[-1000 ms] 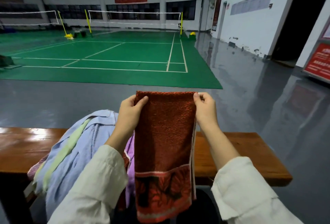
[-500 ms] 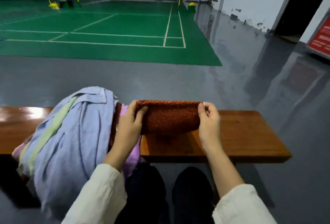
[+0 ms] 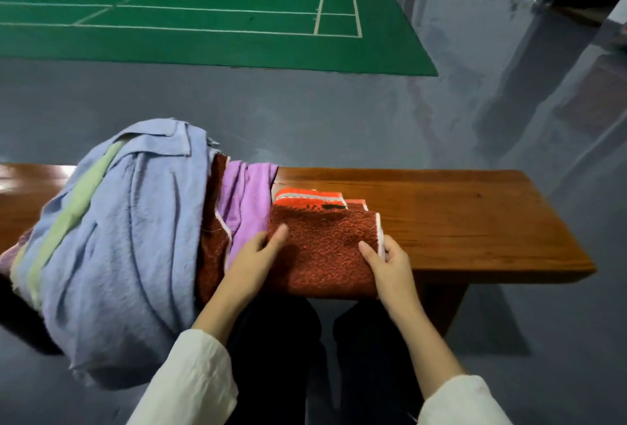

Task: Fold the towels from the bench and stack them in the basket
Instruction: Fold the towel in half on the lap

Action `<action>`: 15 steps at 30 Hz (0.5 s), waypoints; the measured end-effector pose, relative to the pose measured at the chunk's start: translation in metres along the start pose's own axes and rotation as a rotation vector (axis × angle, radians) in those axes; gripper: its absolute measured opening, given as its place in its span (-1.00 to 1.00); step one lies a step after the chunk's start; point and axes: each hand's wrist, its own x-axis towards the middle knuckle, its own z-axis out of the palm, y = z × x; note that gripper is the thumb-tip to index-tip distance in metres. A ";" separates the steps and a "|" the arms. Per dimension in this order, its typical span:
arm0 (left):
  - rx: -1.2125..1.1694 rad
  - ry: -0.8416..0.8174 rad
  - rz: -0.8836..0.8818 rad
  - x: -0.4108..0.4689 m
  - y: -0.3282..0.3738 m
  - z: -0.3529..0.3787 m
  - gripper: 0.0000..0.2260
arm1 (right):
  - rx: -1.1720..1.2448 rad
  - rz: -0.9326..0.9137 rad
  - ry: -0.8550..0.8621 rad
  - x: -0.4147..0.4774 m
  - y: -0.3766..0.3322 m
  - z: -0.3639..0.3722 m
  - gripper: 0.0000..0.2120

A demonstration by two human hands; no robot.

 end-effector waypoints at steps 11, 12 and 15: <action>0.352 0.285 0.208 0.038 -0.003 0.011 -0.86 | -0.265 -0.093 0.189 0.053 0.000 0.028 -0.90; 0.373 0.298 0.184 0.042 -0.006 0.013 -0.85 | -0.323 -0.025 0.189 0.057 0.002 0.030 -0.84; 0.419 0.342 0.145 0.050 -0.013 0.016 -0.83 | -0.466 0.094 0.181 0.060 0.002 0.038 -0.62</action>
